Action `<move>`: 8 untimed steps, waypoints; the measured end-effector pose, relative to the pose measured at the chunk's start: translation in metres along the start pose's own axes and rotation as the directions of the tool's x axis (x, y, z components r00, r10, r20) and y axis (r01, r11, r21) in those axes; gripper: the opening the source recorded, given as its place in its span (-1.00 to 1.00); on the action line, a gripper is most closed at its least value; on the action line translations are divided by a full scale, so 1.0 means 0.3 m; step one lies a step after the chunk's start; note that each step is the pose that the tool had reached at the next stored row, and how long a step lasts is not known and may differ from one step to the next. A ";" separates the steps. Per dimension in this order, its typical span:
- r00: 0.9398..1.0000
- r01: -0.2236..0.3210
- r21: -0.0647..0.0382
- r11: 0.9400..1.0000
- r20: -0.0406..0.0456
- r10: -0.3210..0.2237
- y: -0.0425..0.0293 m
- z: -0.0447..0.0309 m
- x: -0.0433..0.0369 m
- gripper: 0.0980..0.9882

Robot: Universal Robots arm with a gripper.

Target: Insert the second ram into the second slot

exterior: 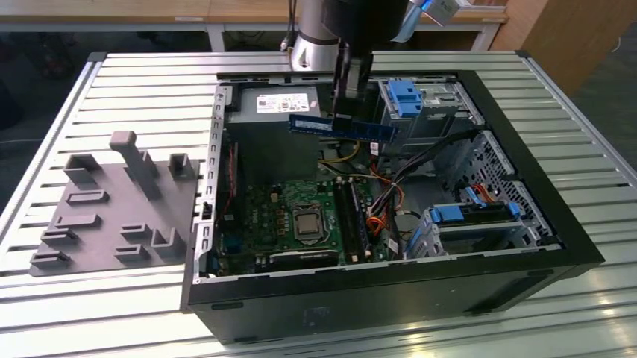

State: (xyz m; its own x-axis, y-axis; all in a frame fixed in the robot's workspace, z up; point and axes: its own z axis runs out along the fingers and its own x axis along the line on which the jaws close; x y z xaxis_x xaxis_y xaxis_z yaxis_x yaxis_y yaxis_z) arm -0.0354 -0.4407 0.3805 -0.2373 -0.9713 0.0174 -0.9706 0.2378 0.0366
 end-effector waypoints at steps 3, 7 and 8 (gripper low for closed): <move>1.000 -0.017 0.000 1.000 0.000 0.017 0.000 0.000 0.000 -0.92; 0.999 -0.044 0.000 0.999 -0.001 0.044 0.000 0.000 0.000 -0.92; 0.999 -0.051 0.000 0.999 -0.001 0.051 0.000 0.000 0.000 -0.92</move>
State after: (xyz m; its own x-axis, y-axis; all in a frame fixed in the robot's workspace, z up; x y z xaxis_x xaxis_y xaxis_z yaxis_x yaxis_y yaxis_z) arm -0.0354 -0.4407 0.3804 -0.2860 -0.9580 0.0204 -0.9574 0.2866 0.0358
